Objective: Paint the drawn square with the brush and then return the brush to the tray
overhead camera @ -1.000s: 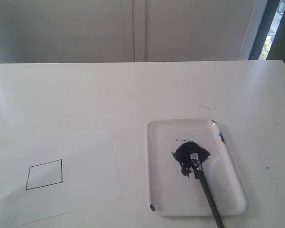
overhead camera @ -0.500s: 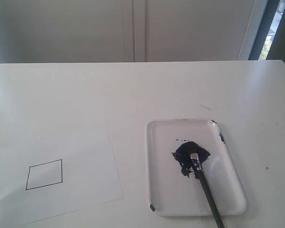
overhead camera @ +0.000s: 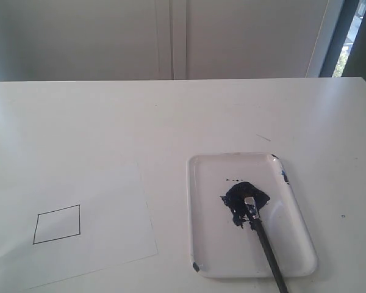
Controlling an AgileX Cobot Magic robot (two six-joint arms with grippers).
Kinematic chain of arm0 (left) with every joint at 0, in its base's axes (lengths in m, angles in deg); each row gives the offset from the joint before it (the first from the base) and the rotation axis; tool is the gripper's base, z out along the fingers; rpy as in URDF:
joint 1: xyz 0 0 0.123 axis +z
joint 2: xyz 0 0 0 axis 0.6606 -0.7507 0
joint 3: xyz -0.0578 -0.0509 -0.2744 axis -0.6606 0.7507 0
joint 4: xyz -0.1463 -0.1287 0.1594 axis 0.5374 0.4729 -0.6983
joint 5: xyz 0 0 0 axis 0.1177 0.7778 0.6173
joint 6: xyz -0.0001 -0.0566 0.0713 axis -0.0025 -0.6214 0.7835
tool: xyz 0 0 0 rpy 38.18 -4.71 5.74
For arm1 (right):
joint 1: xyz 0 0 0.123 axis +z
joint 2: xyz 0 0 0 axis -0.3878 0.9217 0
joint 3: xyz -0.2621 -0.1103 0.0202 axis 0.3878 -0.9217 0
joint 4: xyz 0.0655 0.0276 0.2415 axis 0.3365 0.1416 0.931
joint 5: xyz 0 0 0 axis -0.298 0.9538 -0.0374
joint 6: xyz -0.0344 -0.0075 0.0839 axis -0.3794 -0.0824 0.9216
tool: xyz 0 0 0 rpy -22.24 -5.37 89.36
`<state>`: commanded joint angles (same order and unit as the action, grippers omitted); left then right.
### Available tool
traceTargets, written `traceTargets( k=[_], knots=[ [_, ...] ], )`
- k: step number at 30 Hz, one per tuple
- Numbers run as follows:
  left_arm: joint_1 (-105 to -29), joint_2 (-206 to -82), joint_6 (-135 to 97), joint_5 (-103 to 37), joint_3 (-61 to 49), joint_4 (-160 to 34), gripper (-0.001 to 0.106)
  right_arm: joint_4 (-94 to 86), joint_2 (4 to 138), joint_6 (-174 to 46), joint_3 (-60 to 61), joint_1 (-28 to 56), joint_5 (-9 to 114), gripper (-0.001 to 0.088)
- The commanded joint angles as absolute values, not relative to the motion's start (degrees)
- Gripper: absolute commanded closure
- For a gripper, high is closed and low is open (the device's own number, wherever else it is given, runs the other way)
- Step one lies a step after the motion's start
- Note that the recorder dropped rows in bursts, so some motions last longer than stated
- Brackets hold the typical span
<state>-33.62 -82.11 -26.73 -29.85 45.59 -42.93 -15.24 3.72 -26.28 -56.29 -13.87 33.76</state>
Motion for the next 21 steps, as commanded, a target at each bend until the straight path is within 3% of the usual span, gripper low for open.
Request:
traceTargets(
  k=[8,14,21],
  knots=[
    [-33.6,-82.4,-25.9,-26.9,36.6,-42.9,0.105,-19.0,6.2,-24.0,-50.5,-9.8,41.2,0.0868],
    [-33.6,-91.7,-16.8,-18.2,30.1,-38.9,0.105,-19.3,16.8,-28.7,-45.3,-2.4,53.2,0.0868],
    [-33.6,-104.6,15.1,-6.1,25.1,-12.9,0.105,9.3,30.6,-62.1,-34.8,7.1,76.1,0.0868]
  ],
)
